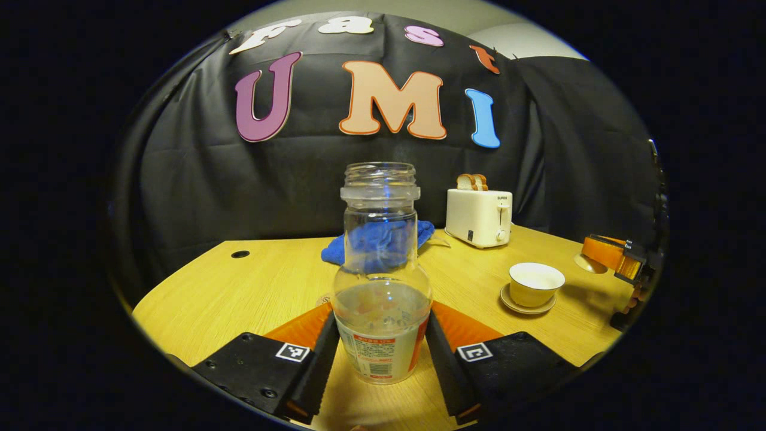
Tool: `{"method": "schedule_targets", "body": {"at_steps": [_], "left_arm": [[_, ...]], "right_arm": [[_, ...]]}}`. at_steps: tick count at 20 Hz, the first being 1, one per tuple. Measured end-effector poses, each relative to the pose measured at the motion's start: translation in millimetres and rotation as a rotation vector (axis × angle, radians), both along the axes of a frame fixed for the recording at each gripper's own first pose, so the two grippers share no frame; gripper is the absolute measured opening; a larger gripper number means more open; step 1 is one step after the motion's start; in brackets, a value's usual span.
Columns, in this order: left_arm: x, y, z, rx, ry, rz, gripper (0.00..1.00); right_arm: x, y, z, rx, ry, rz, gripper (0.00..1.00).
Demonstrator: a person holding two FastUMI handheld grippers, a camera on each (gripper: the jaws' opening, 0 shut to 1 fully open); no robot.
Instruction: Open the teacup lid with one hand, grasp the water bottle and pour water into the teacup with the other hand; after pouring, place the water bottle on the coaster and then close the teacup lid.
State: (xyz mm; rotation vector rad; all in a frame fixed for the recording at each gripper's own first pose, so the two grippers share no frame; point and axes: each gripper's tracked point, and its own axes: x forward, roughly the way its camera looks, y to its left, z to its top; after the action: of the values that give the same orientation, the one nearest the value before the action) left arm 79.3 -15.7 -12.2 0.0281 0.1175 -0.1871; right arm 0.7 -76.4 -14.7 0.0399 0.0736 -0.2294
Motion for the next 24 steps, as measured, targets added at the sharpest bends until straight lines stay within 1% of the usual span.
{"method": "schedule_targets", "body": {"at_steps": [3, 6, 7, 9, 12, 14, 16, 20, 21, 24], "left_arm": [[0, -2, -5, 0.021, 0.016, 0.001, 0.73], [1, -4, -2, 0.037, 0.008, -0.01, 0.72], [1, -8, -2, 0.041, -0.001, -0.022, 0.72], [3, -7, -2, 0.054, 0.003, -0.021, 0.71], [4, -8, 1, 0.109, -0.012, 0.015, 0.7], [6, -9, 3, 0.178, -0.013, 0.043, 0.69], [9, -7, 16, 0.279, -0.029, 0.069, 0.68], [23, 1, 50, 0.584, -0.115, 0.126, 0.67], [25, 4, 53, 0.652, -0.126, 0.138, 0.67], [25, -2, 50, 0.812, -0.139, 0.115, 0.67]], "right_arm": [[-2, -3, 0, -0.002, 0.0, -0.02, 0.31], [-5, -14, 1, -0.009, -0.004, -0.077, 0.31], [-5, -11, -1, -0.009, 0.001, -0.07, 0.31], [-4, -7, -1, -0.004, -0.001, -0.042, 0.31], [-2, -8, 0, -0.004, -0.002, -0.039, 0.31], [-3, -8, 1, -0.004, -0.004, -0.038, 0.31], [-3, -7, 0, -0.003, -0.004, -0.034, 0.31], [-2, -7, 0, -0.003, -0.004, -0.027, 0.31], [-3, -12, 0, -0.005, -0.003, -0.039, 0.31], [-6, -29, -1, -0.007, -0.002, -0.077, 0.31]]}}
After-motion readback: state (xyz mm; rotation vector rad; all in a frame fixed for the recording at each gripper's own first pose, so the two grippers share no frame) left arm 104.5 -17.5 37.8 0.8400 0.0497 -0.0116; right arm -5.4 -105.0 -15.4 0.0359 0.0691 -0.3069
